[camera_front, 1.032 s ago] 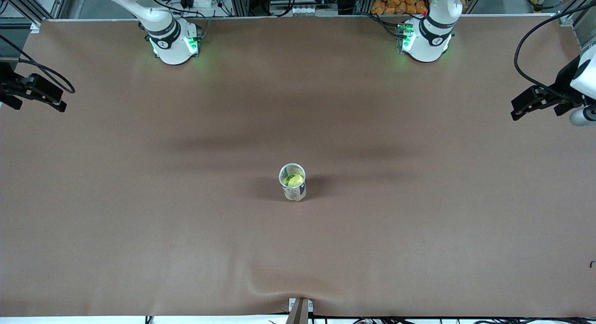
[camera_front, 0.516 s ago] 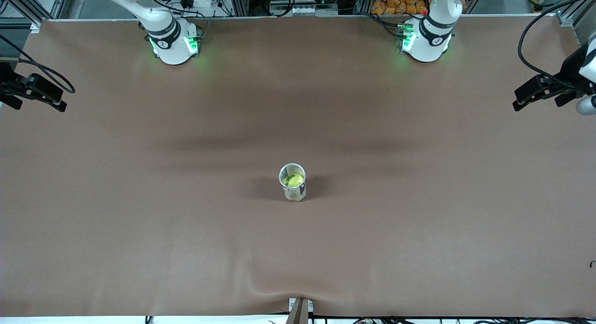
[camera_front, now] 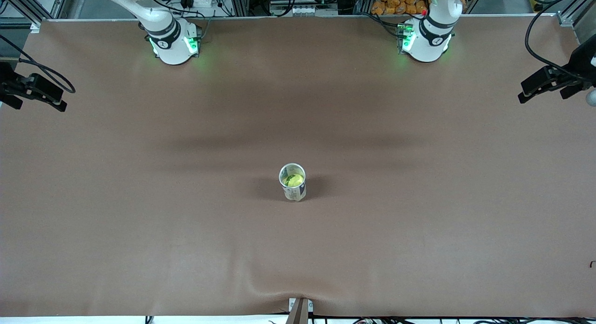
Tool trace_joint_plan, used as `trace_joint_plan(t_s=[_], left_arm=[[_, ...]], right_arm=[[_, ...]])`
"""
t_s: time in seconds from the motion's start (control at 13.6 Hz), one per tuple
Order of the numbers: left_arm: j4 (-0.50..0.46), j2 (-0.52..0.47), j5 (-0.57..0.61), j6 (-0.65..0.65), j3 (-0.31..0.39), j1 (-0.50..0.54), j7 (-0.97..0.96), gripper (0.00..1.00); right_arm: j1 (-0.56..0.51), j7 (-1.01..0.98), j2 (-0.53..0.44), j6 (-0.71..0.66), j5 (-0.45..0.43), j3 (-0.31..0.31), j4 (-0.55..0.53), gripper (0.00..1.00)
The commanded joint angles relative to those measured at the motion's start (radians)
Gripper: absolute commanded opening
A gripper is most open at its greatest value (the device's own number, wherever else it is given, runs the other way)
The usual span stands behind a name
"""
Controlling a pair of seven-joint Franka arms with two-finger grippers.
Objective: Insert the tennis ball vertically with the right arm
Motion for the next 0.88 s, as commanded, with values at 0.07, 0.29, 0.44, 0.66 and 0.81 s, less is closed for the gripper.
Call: trace_joint_plan(t_s=[0.07,0.29,0.44,0.66,0.81], left_arm=[[0.011,-0.003,-0.007,-0.037,-0.003,0.002,0.025,1.0],[0.02,-0.004,0.016,-0.085,-0.017,0.003,0.014,1.0],[0.04,-0.001,0.031,-0.085,-0.016,0.005,0.016,1.0],[0.068,0.008,0.027,-0.09,-0.016,0.009,0.017,1.0],[0.072,0.014,0.028,-0.09,-0.016,0.008,0.017,1.0]], right_arm=[[-0.012,-0.003,-0.006,-0.009,0.015,0.008,0.002,1.0],[-0.012,-0.003,-0.006,-0.009,0.015,0.008,0.002,1.0],[-0.012,-0.003,-0.006,-0.009,0.015,0.008,0.002,1.0],[-0.012,-0.003,-0.006,-0.009,0.015,0.008,0.002,1.0],[-0.012,-0.003,-0.006,-0.009,0.015,0.008,0.002,1.0]])
